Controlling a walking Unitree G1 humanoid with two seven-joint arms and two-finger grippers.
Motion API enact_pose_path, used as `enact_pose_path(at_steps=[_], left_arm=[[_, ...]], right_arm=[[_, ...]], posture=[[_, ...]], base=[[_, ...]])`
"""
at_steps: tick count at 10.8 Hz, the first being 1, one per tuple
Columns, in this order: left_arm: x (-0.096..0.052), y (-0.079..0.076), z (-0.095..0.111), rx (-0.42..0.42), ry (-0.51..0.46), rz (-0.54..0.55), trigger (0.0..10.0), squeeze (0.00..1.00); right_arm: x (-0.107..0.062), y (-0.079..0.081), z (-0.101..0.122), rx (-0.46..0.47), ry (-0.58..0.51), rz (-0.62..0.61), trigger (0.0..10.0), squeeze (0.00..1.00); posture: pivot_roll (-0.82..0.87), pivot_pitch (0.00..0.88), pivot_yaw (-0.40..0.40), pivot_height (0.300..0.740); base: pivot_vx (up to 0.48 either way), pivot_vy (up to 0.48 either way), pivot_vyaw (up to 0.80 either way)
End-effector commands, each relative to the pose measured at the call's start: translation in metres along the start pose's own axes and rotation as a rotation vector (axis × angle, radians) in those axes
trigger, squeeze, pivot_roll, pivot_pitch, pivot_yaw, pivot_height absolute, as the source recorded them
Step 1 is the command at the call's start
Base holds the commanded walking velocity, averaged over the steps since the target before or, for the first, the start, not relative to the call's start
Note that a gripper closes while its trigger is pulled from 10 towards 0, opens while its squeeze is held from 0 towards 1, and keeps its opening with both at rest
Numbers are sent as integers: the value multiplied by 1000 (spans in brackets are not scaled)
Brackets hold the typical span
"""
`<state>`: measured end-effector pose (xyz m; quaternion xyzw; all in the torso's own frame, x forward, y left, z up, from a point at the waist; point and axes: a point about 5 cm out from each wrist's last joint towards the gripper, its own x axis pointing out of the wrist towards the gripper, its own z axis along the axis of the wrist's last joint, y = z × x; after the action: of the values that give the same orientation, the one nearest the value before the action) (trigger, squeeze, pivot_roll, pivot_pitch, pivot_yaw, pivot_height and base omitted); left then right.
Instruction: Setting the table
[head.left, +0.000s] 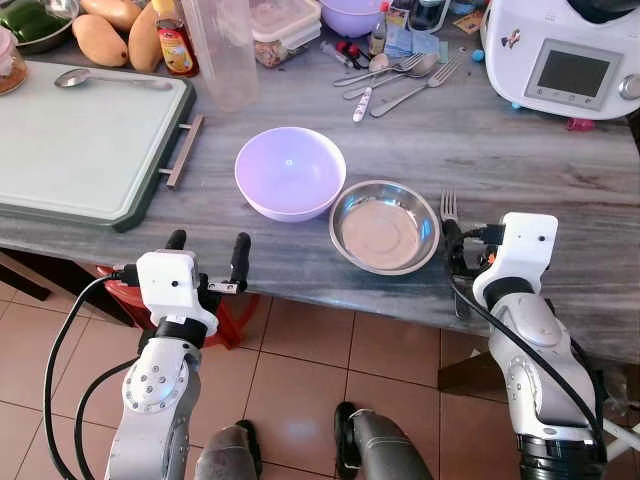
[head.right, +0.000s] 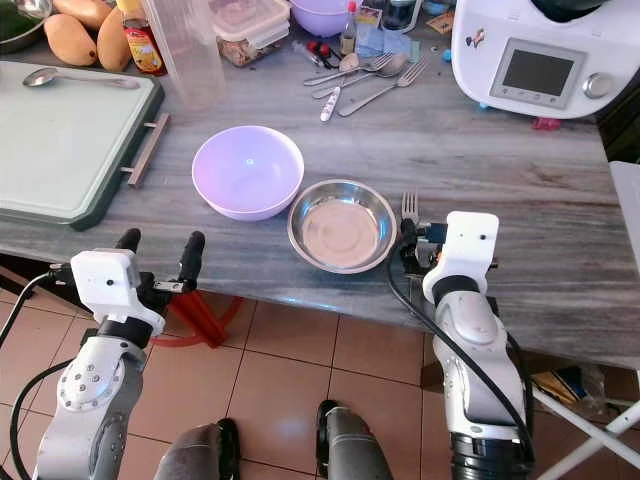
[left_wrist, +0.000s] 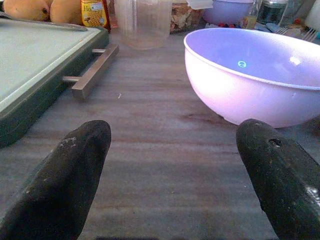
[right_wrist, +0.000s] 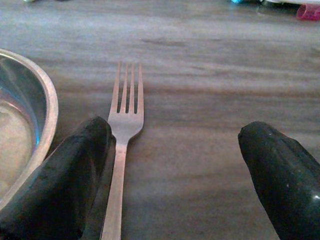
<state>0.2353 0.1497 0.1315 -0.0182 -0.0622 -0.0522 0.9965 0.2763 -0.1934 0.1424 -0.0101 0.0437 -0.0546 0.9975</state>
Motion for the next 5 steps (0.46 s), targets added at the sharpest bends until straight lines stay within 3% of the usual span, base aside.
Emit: enact_pose_path(at_steps=[1,5], left_arm=[[-3,-1,-4,-7,21,-9,10000,0],[-5,0,-5,14,28,7,10000,0]], right_arm=[[-3,-2,8,-8,-41,-3,10000,0],[-16,-11,10,-49,-77,-22,10000,0]], posture=[[-38,241,-26,740],[-42,243,-31,740]], base=[[0,0,0],[0,0,0]])
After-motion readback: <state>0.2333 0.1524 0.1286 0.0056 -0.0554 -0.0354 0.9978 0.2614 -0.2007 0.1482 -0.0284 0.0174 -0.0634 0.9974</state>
